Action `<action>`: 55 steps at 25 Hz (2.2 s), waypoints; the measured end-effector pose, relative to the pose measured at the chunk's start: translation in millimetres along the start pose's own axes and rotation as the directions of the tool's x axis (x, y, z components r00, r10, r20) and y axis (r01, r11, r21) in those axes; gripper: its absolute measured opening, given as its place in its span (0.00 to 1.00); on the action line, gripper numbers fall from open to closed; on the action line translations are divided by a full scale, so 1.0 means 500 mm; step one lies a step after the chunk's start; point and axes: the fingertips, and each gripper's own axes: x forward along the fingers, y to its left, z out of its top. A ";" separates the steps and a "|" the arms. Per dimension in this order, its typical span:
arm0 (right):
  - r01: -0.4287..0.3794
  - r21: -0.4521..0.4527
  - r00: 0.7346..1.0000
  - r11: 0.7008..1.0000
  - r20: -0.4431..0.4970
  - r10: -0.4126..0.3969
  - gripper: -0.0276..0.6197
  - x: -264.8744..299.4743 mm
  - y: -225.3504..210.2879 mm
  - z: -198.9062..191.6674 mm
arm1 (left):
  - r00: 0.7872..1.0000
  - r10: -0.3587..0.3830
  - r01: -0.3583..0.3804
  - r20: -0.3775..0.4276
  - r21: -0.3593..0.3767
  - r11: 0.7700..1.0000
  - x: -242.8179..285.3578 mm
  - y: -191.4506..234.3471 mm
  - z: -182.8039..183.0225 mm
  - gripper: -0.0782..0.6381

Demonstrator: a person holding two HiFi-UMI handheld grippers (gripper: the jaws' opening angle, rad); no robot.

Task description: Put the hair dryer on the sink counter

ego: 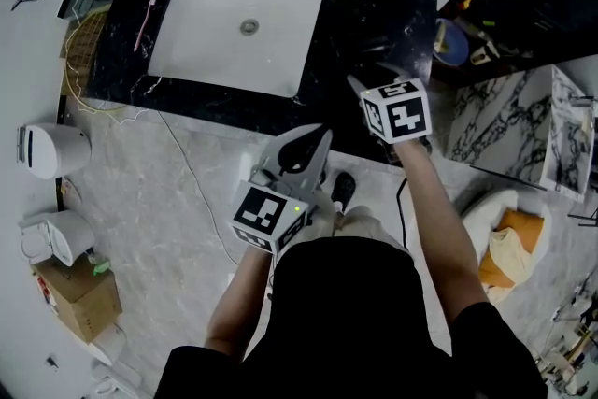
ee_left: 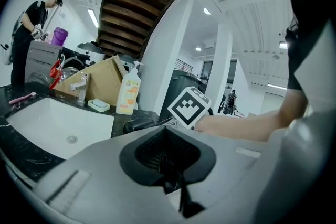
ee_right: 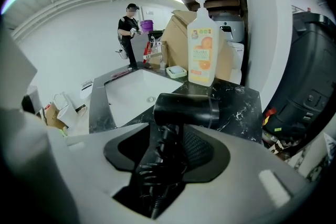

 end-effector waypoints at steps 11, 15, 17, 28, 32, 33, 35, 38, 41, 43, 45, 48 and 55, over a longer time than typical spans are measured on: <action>0.006 -0.069 0.991 0.998 0.131 0.003 0.31 -0.115 0.029 -0.024 | 0.999 0.035 -0.036 0.021 0.050 0.998 -0.059 -0.082 -0.010 0.11; -0.005 -0.075 0.983 0.997 0.182 0.019 0.25 -0.161 0.046 -0.033 | 0.999 0.046 -0.047 0.017 0.057 0.997 -0.079 -0.112 -0.021 0.11; -0.011 -0.075 0.977 0.997 0.211 0.027 0.24 -0.184 0.054 -0.035 | 0.999 0.052 -0.053 0.014 0.052 0.997 -0.088 -0.125 -0.026 0.11; -0.021 -0.074 0.945 0.997 0.325 0.044 0.13 -0.273 0.111 -0.079 | 0.998 0.052 -0.053 0.023 0.053 0.997 -0.121 -0.152 -0.031 0.11; -0.020 -0.043 0.939 0.999 0.341 0.034 0.10 -0.288 0.131 -0.101 | 0.999 0.032 -0.034 0.022 0.056 0.998 -0.136 -0.146 -0.036 0.11; -0.018 -0.042 0.939 0.999 0.343 0.031 0.10 -0.293 0.139 -0.107 | 0.999 0.025 -0.026 0.022 0.058 0.998 -0.141 -0.146 -0.038 0.11; -0.009 -0.046 0.937 0.999 0.349 0.025 0.09 -0.305 0.156 -0.118 | 1.000 0.010 -0.012 0.025 0.063 0.998 -0.154 -0.145 -0.039 0.11; 0.013 -0.029 0.932 0.999 0.363 -0.002 0.09 -0.327 0.190 -0.130 | 0.999 -0.022 0.020 0.027 0.067 0.998 -0.187 -0.145 -0.043 0.11; 0.033 -0.004 0.924 0.999 0.381 -0.029 0.08 -0.357 0.242 -0.141 | 0.998 -0.064 0.063 0.013 0.067 0.996 -0.228 -0.148 -0.051 0.11; 0.043 0.011 0.916 0.999 0.399 -0.043 0.08 -0.379 0.279 -0.145 | 0.996 -0.086 0.085 0.018 0.076 0.993 -0.254 -0.147 -0.051 0.11; 0.055 0.023 0.907 0.998 0.417 -0.059 0.08 -0.402 0.315 -0.151 | 0.994 -0.109 0.106 0.029 0.092 0.990 -0.280 -0.149 -0.048 0.11; 0.072 0.046 0.896 0.996 0.436 -0.085 0.08 -0.442 0.372 -0.169 | 0.989 -0.144 0.139 0.038 0.112 0.984 -0.329 -0.164 -0.049 0.11; 0.108 0.097 0.868 0.989 0.476 -0.142 0.08 -0.530 0.484 -0.211 | 0.975 -0.217 0.207 0.055 0.149 0.967 -0.432 -0.196 -0.056 0.11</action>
